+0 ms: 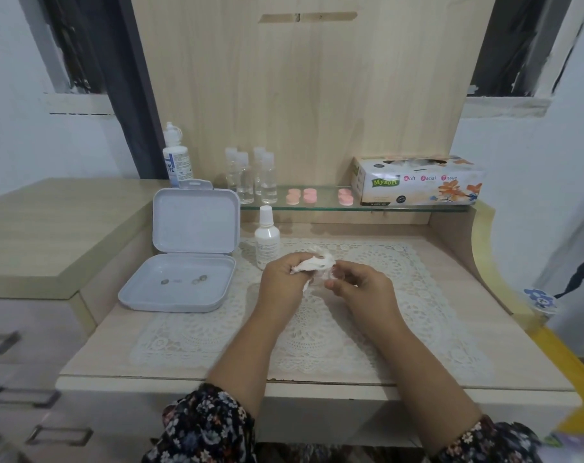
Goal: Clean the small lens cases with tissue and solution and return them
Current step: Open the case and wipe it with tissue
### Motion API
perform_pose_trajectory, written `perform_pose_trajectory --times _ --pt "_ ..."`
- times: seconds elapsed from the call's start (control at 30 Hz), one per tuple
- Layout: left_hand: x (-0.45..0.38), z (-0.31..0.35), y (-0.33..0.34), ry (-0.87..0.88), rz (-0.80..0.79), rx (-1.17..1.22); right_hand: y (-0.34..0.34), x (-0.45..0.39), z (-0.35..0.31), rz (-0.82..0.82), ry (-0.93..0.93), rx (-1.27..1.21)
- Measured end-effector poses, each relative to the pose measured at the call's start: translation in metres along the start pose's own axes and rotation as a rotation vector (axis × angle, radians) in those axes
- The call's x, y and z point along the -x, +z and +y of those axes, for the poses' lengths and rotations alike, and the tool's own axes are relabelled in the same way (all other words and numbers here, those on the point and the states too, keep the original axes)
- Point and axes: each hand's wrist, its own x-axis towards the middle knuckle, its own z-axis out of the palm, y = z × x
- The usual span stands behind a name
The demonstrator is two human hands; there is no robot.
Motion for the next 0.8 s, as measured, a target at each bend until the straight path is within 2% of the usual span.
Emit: perform_pose_trajectory --times 0.1,0.23,0.4,0.57,0.67,0.8 --pt "0.001 -0.003 0.0 0.2 0.117 -0.234 0.0 0.0 0.0 0.001 0.025 -0.018" --pt "0.001 -0.019 0.003 0.41 -0.066 -0.529 -0.003 0.0 -0.001 -0.016 -0.002 -0.021" --pt "0.0 -0.022 0.004 0.467 -0.063 -0.638 -0.005 -0.001 -0.001 0.046 0.064 -0.063" --pt "0.004 -0.014 0.003 0.524 -0.093 -0.766 -0.003 -0.001 0.001 0.022 0.067 -0.042" --pt "0.003 -0.019 0.002 0.652 -0.097 -0.868 -0.004 0.0 0.001 0.022 0.068 -0.029" --pt "0.006 -0.019 0.004 0.646 -0.074 -0.889 -0.005 0.002 -0.002 -0.003 0.032 0.006"
